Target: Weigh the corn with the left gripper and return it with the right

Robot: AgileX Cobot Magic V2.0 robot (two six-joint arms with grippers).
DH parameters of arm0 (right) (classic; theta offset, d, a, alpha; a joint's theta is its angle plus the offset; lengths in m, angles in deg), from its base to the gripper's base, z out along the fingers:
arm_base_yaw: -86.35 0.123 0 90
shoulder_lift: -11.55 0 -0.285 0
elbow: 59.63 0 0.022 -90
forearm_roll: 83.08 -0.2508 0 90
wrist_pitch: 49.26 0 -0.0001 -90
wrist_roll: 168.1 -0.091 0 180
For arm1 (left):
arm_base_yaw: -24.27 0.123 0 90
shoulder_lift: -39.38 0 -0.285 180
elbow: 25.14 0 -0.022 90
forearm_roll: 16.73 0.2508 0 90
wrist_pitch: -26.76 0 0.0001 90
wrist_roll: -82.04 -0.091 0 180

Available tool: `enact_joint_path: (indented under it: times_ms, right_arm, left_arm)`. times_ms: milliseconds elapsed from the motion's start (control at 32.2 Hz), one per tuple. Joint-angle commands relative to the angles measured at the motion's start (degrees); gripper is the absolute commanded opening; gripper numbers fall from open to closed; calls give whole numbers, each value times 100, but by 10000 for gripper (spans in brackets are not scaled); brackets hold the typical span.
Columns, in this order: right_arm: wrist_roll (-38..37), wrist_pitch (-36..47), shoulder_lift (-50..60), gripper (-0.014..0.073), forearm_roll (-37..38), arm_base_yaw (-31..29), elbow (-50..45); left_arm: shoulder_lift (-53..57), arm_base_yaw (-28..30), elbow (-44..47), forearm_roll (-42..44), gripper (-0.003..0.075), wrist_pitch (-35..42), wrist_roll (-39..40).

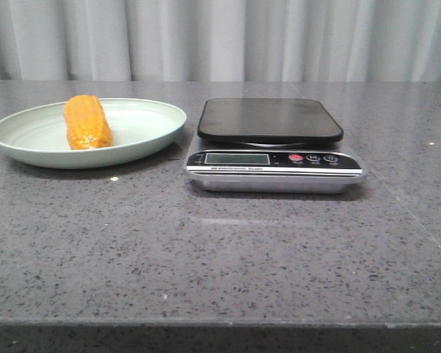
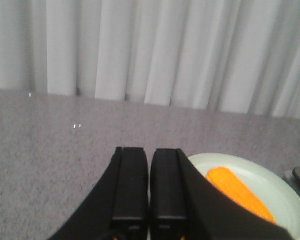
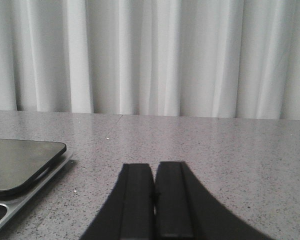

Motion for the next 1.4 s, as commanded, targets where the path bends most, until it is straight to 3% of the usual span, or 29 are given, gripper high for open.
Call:
enact_joint_path:
  times_ms: [0,249,373,497,590,963,1367]
  right_arm:
    - [14,467,77,152,-14,-20,39]
    - [14,467,77,152,-14,-20,39]
    - [14,467,77,152,-14,-20,39]
    - [14,467,77,152,-14,-20,39]
    - [14,467,77,152,-14,-20,39]
    - [14,467,77,152,-14,-20,39]
    - [14,467,77,152,-14,-20,39]
  left_arm:
    - [-286,-52,-185,-80,127,263,26]
    - [-735,-52,-275,-249,156,72,26]
    - [-1076,-72,-576,-249,316,-317,-1]
    - [-1439,-241,-953,-294,532,-449,-102]
    - [-1792,-508,-1214,-371,618,-498,-191]
    - [-4142,-1851,-2369,-349,628,-920,134]
    - [-6572,-2114,-4206,-173,616,-2273,1015]
